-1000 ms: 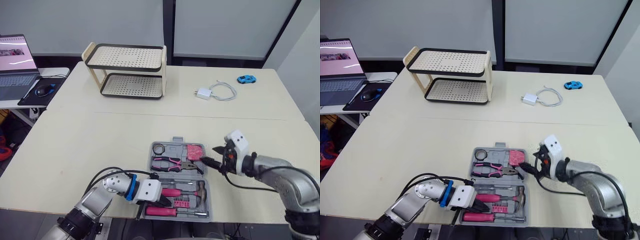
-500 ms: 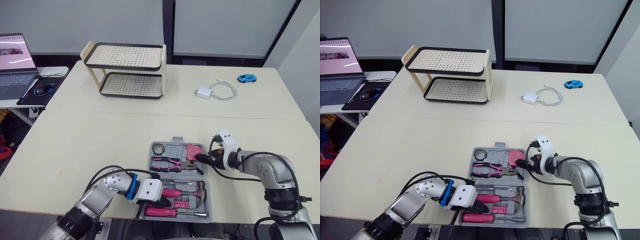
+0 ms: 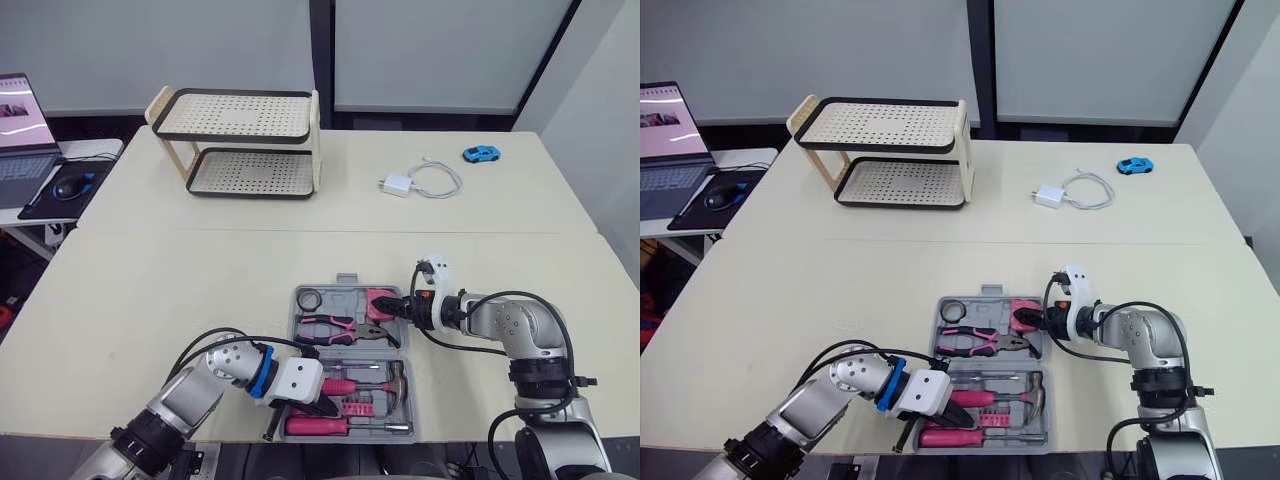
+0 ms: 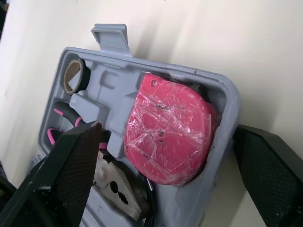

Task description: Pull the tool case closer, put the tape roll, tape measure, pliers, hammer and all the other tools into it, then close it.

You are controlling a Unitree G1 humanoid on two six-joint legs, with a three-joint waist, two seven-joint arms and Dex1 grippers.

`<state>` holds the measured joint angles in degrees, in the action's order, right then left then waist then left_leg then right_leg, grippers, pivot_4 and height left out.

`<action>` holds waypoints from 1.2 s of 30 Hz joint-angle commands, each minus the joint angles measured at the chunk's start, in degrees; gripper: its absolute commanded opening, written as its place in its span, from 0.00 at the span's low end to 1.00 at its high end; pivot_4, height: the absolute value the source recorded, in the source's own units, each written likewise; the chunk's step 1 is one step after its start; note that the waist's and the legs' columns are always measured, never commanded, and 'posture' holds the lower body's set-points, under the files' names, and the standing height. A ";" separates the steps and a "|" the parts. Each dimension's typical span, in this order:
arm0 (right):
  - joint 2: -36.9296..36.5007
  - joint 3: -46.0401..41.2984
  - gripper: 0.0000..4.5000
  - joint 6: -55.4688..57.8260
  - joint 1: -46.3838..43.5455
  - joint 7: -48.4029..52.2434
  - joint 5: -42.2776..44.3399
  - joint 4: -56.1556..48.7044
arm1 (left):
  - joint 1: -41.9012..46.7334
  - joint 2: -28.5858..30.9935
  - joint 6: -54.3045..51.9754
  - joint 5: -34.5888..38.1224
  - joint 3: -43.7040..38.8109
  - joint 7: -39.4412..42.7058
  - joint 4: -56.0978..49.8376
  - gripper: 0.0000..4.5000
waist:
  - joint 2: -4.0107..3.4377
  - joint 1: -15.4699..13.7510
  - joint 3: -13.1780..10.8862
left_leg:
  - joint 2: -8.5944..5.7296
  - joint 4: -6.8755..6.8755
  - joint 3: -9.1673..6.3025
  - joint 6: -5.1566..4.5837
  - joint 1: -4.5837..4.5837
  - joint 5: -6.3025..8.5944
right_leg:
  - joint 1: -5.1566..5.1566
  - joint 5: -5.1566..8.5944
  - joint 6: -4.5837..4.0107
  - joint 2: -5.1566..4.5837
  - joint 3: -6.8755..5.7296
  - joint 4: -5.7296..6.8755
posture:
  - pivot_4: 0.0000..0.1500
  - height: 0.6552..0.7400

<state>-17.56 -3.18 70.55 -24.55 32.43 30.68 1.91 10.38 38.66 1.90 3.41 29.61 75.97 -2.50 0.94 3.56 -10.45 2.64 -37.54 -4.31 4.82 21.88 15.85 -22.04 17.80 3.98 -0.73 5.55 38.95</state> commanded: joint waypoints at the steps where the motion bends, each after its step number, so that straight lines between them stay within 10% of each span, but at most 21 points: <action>1: 0.09 2.05 0.99 -3.49 -1.36 5.65 2.28 0.74 | -0.94 1.41 -1.12 -3.31 2.15 0.67 1.48 0.00 | 0.00 0.07 0.00 | 0.01 0.01 0.00 0.00 -0.01 0.00 | 0.00 0.00 0.00 0.01 0.00 0.01 | 1.00 0.94; 36: -2.02 6.62 0.99 -13.46 -5.48 18.33 2.53 0.14 | -2.42 4.02 -0.54 -3.12 1.82 1.37 0.61 0.00 | -0.04 1.24 0.01 | 0.02 0.21 -0.03 -0.01 -0.08 -0.01 | -0.04 -0.01 -0.03 0.02 -0.03 0.12 | 1.00 0.94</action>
<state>-19.66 3.13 58.39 -28.55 48.77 31.71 4.79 9.62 41.22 1.94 3.42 29.71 77.01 -4.45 0.90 4.79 -10.43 2.67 -37.34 -4.35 4.81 21.80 15.84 -22.08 17.79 3.94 -0.71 5.52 39.07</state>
